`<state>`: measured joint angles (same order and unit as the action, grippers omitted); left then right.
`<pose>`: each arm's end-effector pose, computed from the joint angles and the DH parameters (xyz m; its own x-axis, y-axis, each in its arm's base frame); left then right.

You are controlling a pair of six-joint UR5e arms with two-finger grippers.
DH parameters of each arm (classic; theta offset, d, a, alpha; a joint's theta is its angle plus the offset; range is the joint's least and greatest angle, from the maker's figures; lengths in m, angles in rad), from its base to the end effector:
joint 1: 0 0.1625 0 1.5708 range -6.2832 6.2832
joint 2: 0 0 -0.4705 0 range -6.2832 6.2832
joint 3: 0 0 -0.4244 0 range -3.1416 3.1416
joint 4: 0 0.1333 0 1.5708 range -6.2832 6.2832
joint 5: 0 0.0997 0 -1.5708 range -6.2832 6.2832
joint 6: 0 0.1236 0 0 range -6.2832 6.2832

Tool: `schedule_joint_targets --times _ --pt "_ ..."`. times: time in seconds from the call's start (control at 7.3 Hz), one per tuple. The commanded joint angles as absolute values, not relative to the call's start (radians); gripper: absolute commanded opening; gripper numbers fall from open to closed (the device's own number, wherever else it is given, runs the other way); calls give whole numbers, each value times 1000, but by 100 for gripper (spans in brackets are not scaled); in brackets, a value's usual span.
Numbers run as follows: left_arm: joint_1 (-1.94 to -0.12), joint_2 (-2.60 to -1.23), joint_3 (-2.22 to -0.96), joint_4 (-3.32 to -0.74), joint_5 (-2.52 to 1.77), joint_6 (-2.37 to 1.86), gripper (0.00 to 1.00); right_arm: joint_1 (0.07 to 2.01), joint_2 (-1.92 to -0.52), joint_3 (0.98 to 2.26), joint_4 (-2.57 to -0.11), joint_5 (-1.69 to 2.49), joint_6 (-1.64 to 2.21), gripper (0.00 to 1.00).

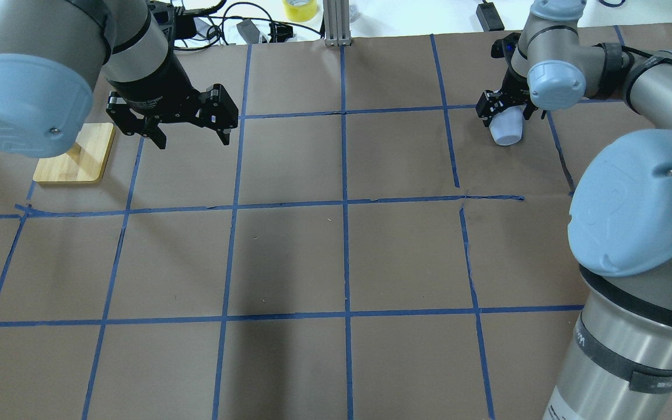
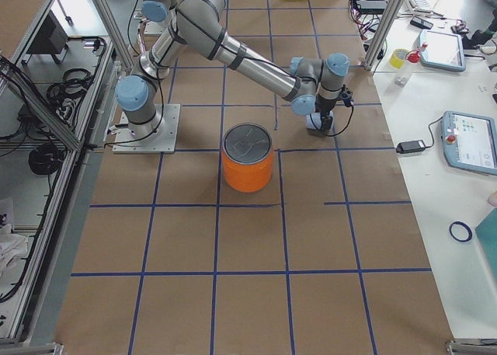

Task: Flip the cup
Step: 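Lift the white cup with the right gripper and carry it toward the table center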

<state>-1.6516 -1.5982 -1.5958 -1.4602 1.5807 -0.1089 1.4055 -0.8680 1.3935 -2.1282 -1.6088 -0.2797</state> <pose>-0.1755 -0.5310 0.4930 -0.9996 -0.0285 -0.0035 -0.0282 0.9979 -0.0589 -0.0006 -0.7854 0.1883 -0.9926 -0.1130 0.0453 -0.1140 0.9933 -0.0202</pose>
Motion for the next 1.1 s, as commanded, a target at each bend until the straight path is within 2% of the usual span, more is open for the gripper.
schedule_joint_targets --times 0.0,0.27,0.96 --pt "-1652 -1594 -1601 -1462 1580 -109 100 1405 -867 1393 -2131 -1608 -279 63" --pt "-1652 -1594 -1601 -1462 1580 -109 100 1405 -867 1390 -2131 -1608 -278 32" --pt "-1652 -1594 -1601 -1460 1580 -109 100 1416 -880 1376 -2120 -1623 -300 6"
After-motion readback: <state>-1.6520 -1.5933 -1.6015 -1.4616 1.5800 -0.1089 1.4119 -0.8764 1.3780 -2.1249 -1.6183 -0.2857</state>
